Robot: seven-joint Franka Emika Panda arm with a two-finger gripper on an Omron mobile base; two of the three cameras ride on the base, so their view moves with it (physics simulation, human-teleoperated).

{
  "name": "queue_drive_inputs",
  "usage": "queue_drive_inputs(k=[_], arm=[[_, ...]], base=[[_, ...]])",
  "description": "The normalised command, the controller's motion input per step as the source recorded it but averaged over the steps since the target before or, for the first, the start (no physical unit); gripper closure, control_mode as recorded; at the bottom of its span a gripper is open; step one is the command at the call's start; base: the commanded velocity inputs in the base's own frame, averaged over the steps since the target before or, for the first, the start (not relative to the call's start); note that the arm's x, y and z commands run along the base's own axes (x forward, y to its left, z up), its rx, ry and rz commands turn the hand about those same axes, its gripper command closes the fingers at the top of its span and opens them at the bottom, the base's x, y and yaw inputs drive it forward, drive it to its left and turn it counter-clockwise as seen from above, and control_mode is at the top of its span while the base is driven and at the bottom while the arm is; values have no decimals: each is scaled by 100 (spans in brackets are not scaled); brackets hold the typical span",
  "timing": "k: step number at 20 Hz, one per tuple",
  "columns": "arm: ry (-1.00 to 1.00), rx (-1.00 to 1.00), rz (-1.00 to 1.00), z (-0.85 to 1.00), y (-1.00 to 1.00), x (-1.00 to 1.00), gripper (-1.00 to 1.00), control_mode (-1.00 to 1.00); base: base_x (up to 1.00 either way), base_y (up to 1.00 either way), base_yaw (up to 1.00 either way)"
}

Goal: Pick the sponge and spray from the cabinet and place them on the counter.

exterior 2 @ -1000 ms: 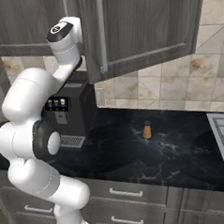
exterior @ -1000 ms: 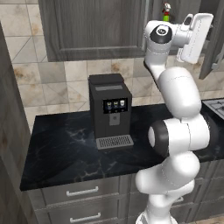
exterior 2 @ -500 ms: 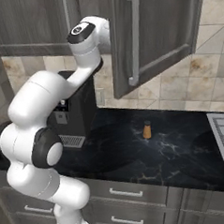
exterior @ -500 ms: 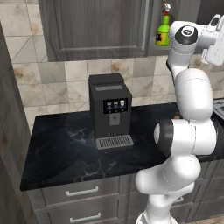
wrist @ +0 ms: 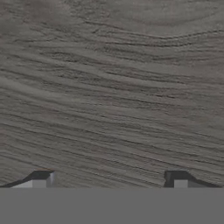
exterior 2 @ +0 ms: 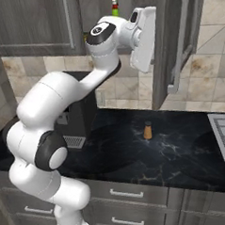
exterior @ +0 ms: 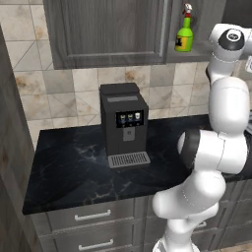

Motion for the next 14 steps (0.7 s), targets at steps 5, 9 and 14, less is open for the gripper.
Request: queue_drive_inputs(k=[5,9,14], arm=[[0,6,0,0,-40,0,-100,-100],[0,6,0,0,-21,0,-100,-100],[-3,8,2,0,-8,-9,-100,-100]], base=[[0,0,0],[0,0,0],[0,0,0]])
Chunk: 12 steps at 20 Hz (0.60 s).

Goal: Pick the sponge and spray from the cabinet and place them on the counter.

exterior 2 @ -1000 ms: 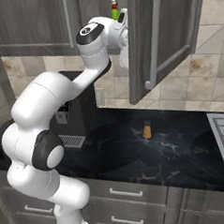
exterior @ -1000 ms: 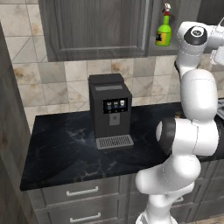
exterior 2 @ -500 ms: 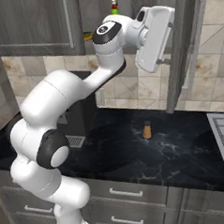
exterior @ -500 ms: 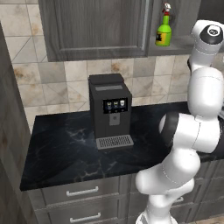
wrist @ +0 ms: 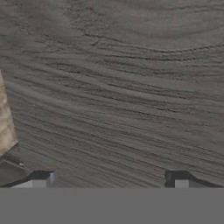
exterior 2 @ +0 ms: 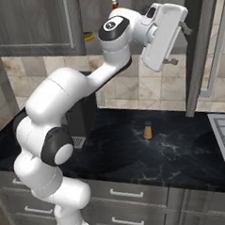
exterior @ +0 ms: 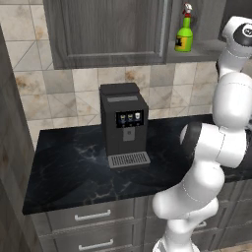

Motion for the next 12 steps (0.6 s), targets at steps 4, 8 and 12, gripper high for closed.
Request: queue_drive_inputs(k=[4,8,12], arm=[[-15,9,7,7,0,-34,-100,-100],[-10,6,5,7,25,-27,-100,-100],[-12,0,12,-19,72,-19,-100,-100]], base=[[0,0,0],[0,0,0],[0,0,0]])
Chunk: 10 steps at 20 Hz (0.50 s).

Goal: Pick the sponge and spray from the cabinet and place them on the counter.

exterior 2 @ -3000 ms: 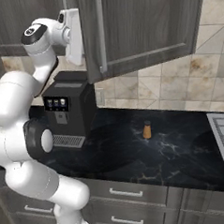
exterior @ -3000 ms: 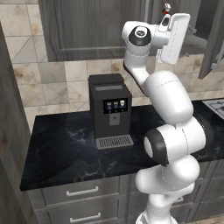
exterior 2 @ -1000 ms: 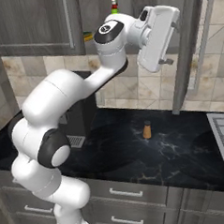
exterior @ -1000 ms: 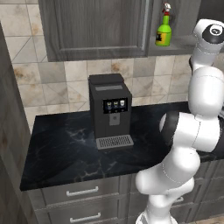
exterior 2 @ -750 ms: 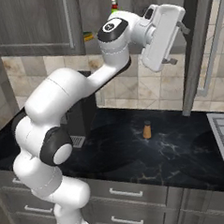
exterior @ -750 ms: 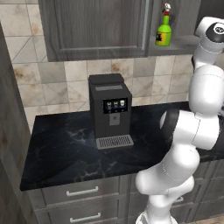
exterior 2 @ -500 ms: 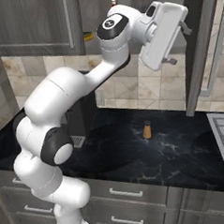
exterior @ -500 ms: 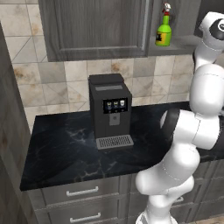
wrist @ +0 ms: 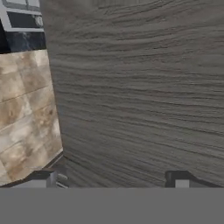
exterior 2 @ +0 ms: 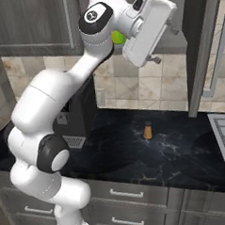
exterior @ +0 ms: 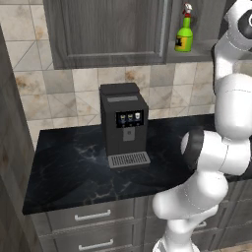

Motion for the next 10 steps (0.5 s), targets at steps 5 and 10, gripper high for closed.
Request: queue_drive_inputs(k=[5,10], arm=[[-23,0,13,-58,82,-25,-100,-100],[-17,-1,19,-6,63,-13,-100,-100]], base=[[0,0,0],[0,0,0]])
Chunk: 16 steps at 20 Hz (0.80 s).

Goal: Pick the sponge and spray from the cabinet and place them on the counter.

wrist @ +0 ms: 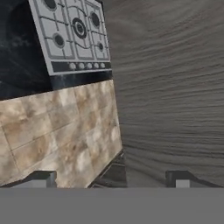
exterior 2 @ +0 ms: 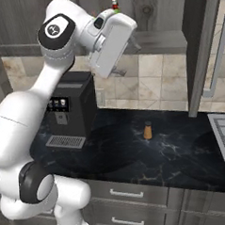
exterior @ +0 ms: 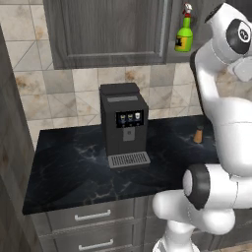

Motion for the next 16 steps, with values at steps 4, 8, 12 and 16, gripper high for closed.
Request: queue_drive_inputs(k=[4,8,12,16], arm=[[-17,1,24,20,20,-8,-100,-100],[-21,9,23,15,28,-1,-100,-100],[-21,11,23,3,36,0,-100,-100],[-27,6,24,0,36,-6,-100,-100]], base=[[0,0,0],[0,0,0],[0,0,0],[0,0,0]])
